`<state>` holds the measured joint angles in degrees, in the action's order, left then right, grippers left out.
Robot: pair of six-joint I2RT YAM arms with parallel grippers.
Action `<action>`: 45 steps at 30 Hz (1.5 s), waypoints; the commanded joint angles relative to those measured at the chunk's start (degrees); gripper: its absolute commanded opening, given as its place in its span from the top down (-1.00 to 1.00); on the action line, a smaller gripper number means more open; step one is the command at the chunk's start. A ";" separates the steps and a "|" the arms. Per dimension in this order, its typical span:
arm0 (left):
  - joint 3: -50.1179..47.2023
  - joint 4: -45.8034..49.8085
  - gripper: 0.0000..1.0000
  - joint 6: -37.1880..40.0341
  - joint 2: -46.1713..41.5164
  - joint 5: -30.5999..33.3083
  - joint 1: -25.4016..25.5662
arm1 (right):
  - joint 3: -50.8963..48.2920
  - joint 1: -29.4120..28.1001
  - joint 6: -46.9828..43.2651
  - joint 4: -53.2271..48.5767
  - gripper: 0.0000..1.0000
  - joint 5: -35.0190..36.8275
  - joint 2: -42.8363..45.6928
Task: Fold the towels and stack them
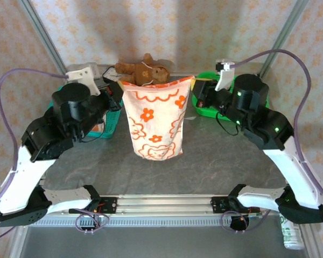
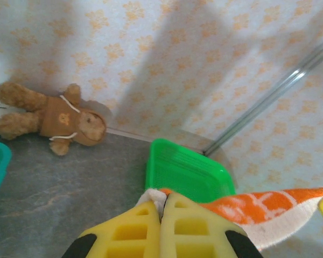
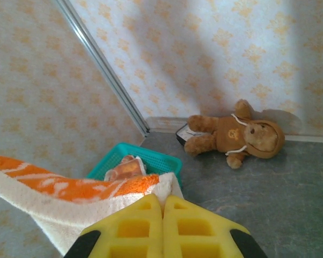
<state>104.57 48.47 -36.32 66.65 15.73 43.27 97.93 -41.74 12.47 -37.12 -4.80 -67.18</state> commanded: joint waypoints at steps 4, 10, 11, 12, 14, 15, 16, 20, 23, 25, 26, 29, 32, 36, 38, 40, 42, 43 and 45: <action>-1.11 -2.24 1.00 1.06 7.41 -8.88 -12.39 | 0.67 7.50 2.99 2.46 1.00 -3.40 -9.17; -2.08 -9.14 1.00 2.18 18.99 -16.19 -21.96 | 4.41 14.63 3.93 6.35 1.00 -10.40 -21.94; -2.27 -10.83 1.00 3.01 20.97 -15.99 -22.59 | 5.37 15.49 3.62 7.08 1.00 -10.98 -24.44; -1.67 -11.92 1.00 3.28 22.98 -15.63 -23.23 | 6.51 16.35 3.46 7.68 1.00 -11.64 -26.94; -0.85 -15.03 1.00 4.41 26.58 -15.85 -24.35 | 9.05 17.86 2.78 8.63 1.00 -13.25 -31.71; -0.19 -16.72 1.00 4.73 28.69 -15.85 -24.90 | 10.62 18.63 2.20 8.54 1.00 -13.24 -34.37; 0.50 -17.88 1.00 5.01 30.53 -16.45 -25.40 | 12.23 19.21 1.73 8.28 1.00 -13.26 -36.46; 4.92 -18.77 1.00 5.11 38.77 -20.04 -27.33 | 17.85 21.40 0.55 7.37 1.00 -14.84 -44.46; 5.60 -18.37 1.00 5.38 42.13 -19.58 -27.70 | 19.06 21.67 -0.02 7.39 1.00 -14.98 -47.82; 4.32 -17.97 1.00 5.38 42.42 -19.34 -27.76 | 18.36 21.65 0.72 7.50 1.00 -15.90 -49.03; 2.92 -18.04 1.00 5.38 42.37 -19.54 -27.71 | 17.53 21.64 1.11 7.54 1.00 -16.45 -49.21; -3.27 -19.60 1.00 4.82 41.34 -19.46 -27.73 | 12.81 21.61 2.34 8.45 1.00 -17.97 -48.65; -10.11 -21.04 1.00 3.79 38.87 -19.99 -27.79 | 5.98 21.49 3.81 10.88 1.00 -19.00 -46.44; -17.99 -22.14 1.00 2.58 35.46 -21.35 -27.72 | -4.01 20.38 4.98 14.49 1.00 -19.03 -42.06; -21.54 -22.59 1.00 2.01 33.57 -21.19 -27.71 | -8.12 19.72 5.37 15.45 1.00 -19.01 -40.00; -24.88 -23.17 1.00 1.44 31.65 -21.79 -27.69 | -12.04 19.10 5.95 16.45 1.00 -18.43 -37.85; -28.51 -23.58 1.00 0.82 29.61 -22.02 -27.38 | -16.00 18.49 6.85 17.76 1.00 -18.67 -35.76; -29.91 -23.72 1.00 0.64 28.80 -22.03 -27.15 | -17.37 18.14 6.94 17.87 1.00 -18.31 -34.93; -33.23 -23.99 1.00 0.24 27.04 -21.76 -26.46 | -20.07 17.25 6.83 17.88 1.00 -17.29 -33.04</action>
<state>74.50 26.39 -34.70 97.06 -6.57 15.94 80.38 -23.90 18.24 -22.39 -23.88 -104.90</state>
